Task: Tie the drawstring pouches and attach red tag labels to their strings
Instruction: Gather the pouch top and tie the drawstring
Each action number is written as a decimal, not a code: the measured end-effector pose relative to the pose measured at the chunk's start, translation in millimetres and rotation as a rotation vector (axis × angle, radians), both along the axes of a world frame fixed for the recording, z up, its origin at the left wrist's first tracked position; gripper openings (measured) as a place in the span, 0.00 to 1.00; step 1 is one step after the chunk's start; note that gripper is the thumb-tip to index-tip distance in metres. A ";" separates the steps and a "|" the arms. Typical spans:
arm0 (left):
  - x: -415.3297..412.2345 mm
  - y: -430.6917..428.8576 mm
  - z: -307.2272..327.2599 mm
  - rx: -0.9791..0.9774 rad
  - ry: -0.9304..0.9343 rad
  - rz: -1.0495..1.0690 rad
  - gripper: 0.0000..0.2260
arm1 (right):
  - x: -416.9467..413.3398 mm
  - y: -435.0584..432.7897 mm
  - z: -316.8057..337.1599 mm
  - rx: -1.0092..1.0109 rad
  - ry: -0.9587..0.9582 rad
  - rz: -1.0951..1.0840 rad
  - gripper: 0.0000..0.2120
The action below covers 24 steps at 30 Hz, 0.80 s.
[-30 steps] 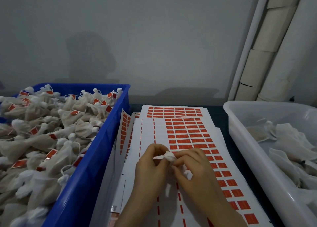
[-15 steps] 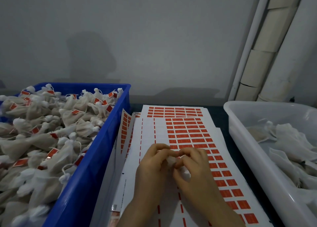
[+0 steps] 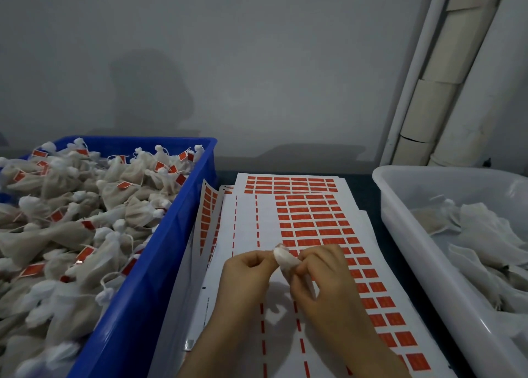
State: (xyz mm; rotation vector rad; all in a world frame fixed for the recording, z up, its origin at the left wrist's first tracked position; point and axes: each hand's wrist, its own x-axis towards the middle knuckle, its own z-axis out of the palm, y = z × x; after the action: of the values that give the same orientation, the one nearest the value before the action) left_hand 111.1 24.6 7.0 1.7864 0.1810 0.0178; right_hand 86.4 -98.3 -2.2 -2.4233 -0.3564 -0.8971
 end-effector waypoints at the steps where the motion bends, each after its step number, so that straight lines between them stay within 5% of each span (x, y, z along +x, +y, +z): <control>1: 0.3 0.8 -1.6 -0.004 0.060 -0.013 0.06 | 0.8 -0.1 -1.1 -0.030 -0.010 -0.011 0.10; 5: -2.4 3.4 -2.1 -0.275 0.222 -0.114 0.07 | 2.3 0.9 -3.5 -0.133 -0.028 -0.040 0.11; 8: -4.3 2.1 0.6 -0.478 0.255 -0.162 0.21 | 2.7 1.9 -5.0 -0.134 -0.021 -0.042 0.10; 13: -5.3 -1.9 1.1 -0.525 0.256 -0.139 0.09 | 0.4 4.1 -3.7 -0.153 0.009 -0.030 0.08; 17: -7.0 -2.2 3.0 -0.493 0.155 -0.185 0.18 | -2.3 5.6 -0.5 -0.152 -0.016 -0.006 0.11; 24: -8.8 -5.7 4.6 -0.405 -0.023 -0.130 0.15 | -7.8 9.7 5.6 -0.043 -0.050 0.083 0.08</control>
State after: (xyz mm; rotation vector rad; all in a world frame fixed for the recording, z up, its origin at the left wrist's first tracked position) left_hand 102.3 18.8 11.6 1.3904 0.0464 -0.0854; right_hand 78.5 -88.6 3.4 -2.4097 -0.4953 -0.9233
